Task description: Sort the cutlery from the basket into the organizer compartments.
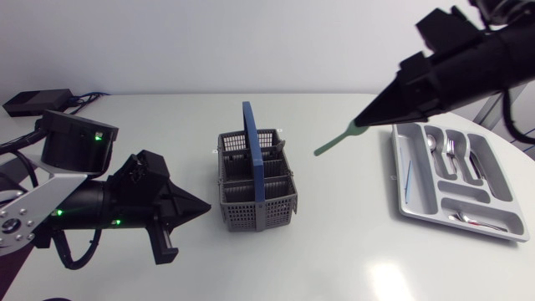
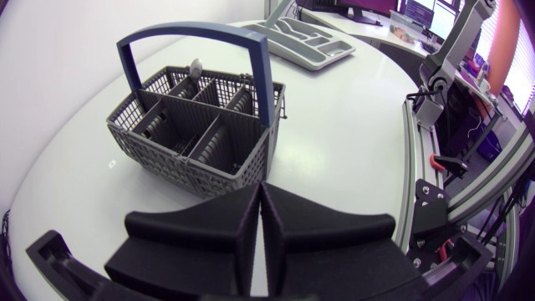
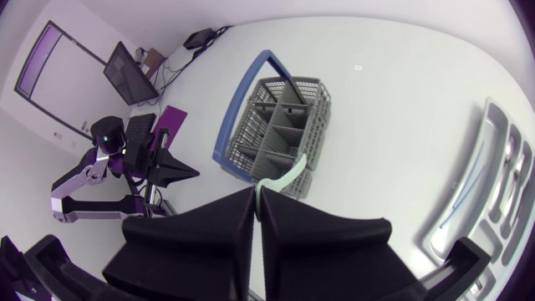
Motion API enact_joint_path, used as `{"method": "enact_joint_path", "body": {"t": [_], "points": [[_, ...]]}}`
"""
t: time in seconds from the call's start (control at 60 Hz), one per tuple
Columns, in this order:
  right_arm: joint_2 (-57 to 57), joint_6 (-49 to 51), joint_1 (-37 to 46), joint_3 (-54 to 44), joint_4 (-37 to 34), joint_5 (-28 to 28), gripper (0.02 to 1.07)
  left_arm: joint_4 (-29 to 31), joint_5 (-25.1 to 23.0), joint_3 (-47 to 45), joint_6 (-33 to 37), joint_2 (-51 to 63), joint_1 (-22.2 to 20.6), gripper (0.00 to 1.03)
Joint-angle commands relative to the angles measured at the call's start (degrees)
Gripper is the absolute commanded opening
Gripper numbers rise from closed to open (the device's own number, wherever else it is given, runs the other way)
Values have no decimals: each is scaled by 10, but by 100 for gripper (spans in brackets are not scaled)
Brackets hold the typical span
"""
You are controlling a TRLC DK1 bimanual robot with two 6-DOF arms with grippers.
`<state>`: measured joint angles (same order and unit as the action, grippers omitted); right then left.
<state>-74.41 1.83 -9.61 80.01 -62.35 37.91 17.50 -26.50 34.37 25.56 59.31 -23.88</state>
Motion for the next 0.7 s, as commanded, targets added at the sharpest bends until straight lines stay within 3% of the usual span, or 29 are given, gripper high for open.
{"method": "enact_joint_path", "body": {"t": [0.0, 0.2, 0.35, 0.533, 0.683], "points": [[21, 50, 59, 5, -42, 3, 8, -3, 1, -8, 7, 11, -6, 5], [49, 131, 205, -47, -64, -76, 8, -3, 1, -6, 6, 13, -6, 5], [81, 178, 283, -133, 5, -177, 8, -2, 2, -5, 6, 13, -12, 5], [73, 277, 427, -208, 49, -192, 8, -1, 2, -3, 6, 13, -15, 5], [46, 316, 493, -244, 93, -207, 8, -1, 5, 0, 6, 18, -22, 5]]}}
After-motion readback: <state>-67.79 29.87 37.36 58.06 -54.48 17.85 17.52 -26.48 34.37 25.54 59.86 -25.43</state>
